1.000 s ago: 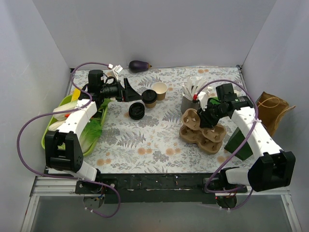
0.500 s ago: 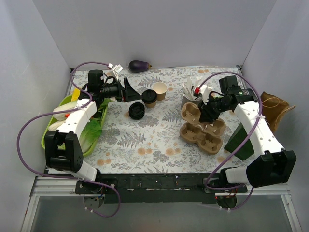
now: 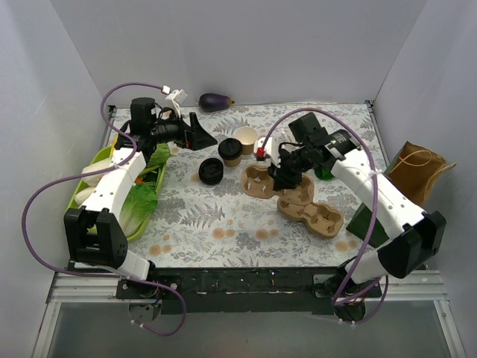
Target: Pack the takeout coffee
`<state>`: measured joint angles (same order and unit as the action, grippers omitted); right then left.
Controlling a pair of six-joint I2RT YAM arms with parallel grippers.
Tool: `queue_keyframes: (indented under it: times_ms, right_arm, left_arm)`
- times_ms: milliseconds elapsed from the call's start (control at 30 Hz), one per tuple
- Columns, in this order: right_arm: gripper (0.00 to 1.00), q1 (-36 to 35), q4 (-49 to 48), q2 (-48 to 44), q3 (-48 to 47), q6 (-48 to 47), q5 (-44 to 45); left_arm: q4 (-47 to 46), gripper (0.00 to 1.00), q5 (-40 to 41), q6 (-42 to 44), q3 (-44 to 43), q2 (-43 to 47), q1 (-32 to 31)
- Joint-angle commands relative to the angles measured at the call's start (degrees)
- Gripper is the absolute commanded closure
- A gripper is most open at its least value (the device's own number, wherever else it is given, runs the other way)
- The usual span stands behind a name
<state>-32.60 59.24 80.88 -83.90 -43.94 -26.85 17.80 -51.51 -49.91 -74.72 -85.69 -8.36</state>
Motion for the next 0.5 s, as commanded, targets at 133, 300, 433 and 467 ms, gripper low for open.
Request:
queue_keyframes:
  times_ms: [133, 300, 433, 467]
  right_arm:
    - [0.98, -13.00, -6.51, 10.78, -6.17, 0.69, 1.10]
    - [0.99, -21.62, -11.33, 21.23, -12.68, 7.02, 2.33]
    - [0.99, -27.94, -14.15, 29.67, -20.24, 11.94, 3.21]
    - [0.99, -30.57, -14.68, 32.73, -21.91, 12.91, 3.82]
  left_arm:
    - [2.94, 0.02, 19.83, 2.45, -12.19, 3.87, 2.91]
    - [0.57, 0.02, 31.02, 3.85, -19.05, 3.87, 4.05]
    - [0.30, 0.02, 34.80, 4.47, -21.87, 3.07, 4.32]
    - [0.39, 0.02, 36.02, 4.56, -22.05, 3.16, 4.67]
